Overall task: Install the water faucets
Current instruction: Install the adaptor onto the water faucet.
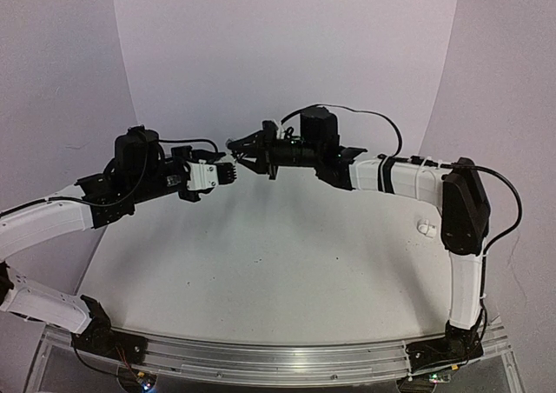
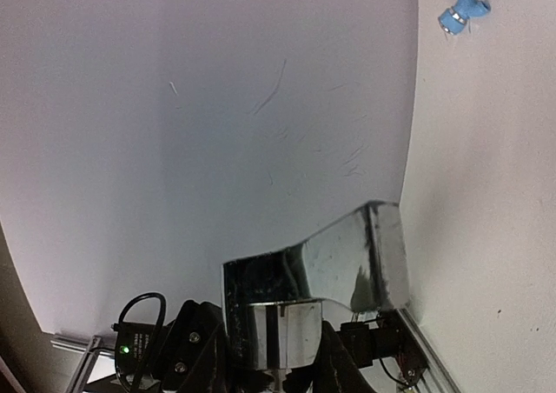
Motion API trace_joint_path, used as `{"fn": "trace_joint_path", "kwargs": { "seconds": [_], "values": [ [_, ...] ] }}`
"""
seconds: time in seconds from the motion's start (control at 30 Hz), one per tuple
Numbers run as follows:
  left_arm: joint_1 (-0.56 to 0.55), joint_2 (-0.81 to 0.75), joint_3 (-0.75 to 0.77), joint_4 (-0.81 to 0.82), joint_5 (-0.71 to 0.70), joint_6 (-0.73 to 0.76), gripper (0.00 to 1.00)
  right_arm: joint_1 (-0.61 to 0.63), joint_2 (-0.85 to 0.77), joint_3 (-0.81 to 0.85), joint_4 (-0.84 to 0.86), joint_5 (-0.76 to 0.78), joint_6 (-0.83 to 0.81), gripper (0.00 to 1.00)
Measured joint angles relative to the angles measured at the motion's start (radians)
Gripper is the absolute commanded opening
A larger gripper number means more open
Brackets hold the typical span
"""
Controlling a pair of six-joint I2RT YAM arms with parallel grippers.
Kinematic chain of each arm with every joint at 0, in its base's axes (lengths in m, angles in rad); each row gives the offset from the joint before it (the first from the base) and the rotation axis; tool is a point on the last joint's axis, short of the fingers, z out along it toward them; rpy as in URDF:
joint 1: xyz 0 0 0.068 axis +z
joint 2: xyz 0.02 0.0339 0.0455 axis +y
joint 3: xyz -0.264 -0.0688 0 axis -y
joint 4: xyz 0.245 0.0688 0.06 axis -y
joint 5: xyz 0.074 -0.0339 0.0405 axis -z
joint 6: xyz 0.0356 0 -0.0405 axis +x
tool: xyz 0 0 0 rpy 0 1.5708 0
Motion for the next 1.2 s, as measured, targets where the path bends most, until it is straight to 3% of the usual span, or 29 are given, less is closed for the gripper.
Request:
{"fn": "trace_joint_path", "kwargs": {
  "seconds": [0.27,0.47,0.63,0.73,0.87,0.97,1.1,1.2],
  "values": [
    [-0.005,0.008,-0.012,-0.003,-0.004,-0.143,0.0,-0.014,-0.027,-0.131,0.03,0.027,0.043,0.0],
    [-0.004,-0.009,-0.012,0.046,0.038,-0.496,0.0,-0.1,-0.123,-0.294,0.114,0.056,-0.103,0.0],
    [0.015,-0.018,-0.007,0.075,0.118,-0.946,0.0,-0.2,-0.164,-0.331,0.195,0.013,-0.384,0.0],
    [0.108,-0.009,0.003,0.128,0.284,-1.285,0.0,-0.213,-0.185,-0.331,0.264,-0.066,-0.566,0.0],
    [0.252,0.046,-0.006,0.43,0.532,-1.793,0.0,-0.191,-0.217,-0.331,0.404,-0.196,-0.748,0.0],
    [0.275,0.119,-0.005,0.739,0.69,-2.173,0.0,-0.164,-0.24,-0.326,0.518,-0.279,-0.869,0.0],
    [0.268,0.2,-0.006,1.03,0.794,-2.54,0.0,-0.098,-0.241,-0.248,0.597,-0.345,-1.024,0.0],
    [0.263,0.235,-0.008,1.134,0.816,-2.738,0.0,-0.043,-0.219,-0.154,0.65,-0.367,-1.097,0.0]
  ]
}}
